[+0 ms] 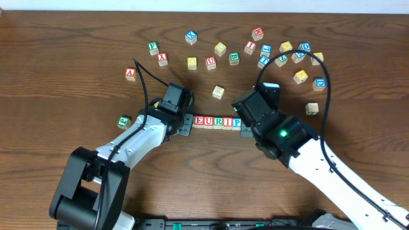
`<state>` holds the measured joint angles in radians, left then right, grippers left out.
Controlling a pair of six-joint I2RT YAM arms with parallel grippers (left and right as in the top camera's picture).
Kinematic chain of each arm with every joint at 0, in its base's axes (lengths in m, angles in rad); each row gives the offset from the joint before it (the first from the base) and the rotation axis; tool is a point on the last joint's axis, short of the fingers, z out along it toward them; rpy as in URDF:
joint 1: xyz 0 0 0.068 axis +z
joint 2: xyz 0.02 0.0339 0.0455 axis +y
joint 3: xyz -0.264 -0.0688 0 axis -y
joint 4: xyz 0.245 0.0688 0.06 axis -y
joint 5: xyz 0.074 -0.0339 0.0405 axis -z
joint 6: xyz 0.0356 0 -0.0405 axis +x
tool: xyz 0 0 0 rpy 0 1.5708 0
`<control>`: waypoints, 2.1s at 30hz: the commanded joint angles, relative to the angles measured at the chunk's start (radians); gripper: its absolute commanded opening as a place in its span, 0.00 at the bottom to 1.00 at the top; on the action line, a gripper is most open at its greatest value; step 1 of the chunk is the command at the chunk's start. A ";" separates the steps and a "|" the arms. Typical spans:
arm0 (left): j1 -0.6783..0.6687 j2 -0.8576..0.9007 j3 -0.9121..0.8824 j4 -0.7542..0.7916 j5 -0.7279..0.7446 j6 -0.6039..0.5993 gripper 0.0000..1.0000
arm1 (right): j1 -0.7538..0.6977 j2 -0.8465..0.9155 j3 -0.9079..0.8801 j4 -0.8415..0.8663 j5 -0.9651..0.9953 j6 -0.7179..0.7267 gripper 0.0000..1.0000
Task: Spell out NEURIPS
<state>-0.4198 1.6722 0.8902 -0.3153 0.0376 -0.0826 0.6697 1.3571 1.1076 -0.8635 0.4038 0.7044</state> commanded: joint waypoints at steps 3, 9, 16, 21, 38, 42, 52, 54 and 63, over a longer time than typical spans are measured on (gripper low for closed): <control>0.023 -0.052 -0.003 0.000 -0.058 -0.009 0.08 | -0.078 -0.003 -0.002 0.004 0.040 -0.031 0.01; 0.111 -0.165 -0.003 -0.004 -0.057 -0.009 0.08 | -0.192 -0.003 -0.003 0.029 0.039 -0.121 0.01; 0.219 -0.290 -0.003 -0.008 -0.057 -0.009 0.08 | -0.318 -0.003 -0.003 0.103 0.039 -0.232 0.01; 0.258 -0.328 -0.003 0.023 -0.058 -0.009 0.29 | -0.376 -0.002 -0.003 0.211 0.037 -0.352 0.24; 0.280 -0.328 -0.003 0.257 -0.058 -0.008 0.86 | -0.435 0.174 -0.003 0.409 0.035 -0.433 0.99; 0.280 -0.328 -0.003 0.253 -0.057 -0.008 1.00 | -0.454 0.218 -0.003 0.440 0.035 -0.433 0.99; 0.280 -0.328 -0.003 0.245 -0.057 -0.008 0.99 | -0.455 0.225 -0.003 0.441 0.034 -0.433 0.99; 0.280 -0.328 -0.003 0.245 -0.057 -0.008 0.99 | -0.454 0.225 -0.003 0.440 0.034 -0.433 0.99; 0.280 -0.328 -0.003 0.245 -0.057 -0.008 0.99 | -0.453 0.225 -0.003 0.440 0.034 -0.432 0.99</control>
<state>-0.1455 1.3560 0.8898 -0.0708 -0.0067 -0.0967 0.2192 1.5806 1.1046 -0.4252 0.4236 0.2798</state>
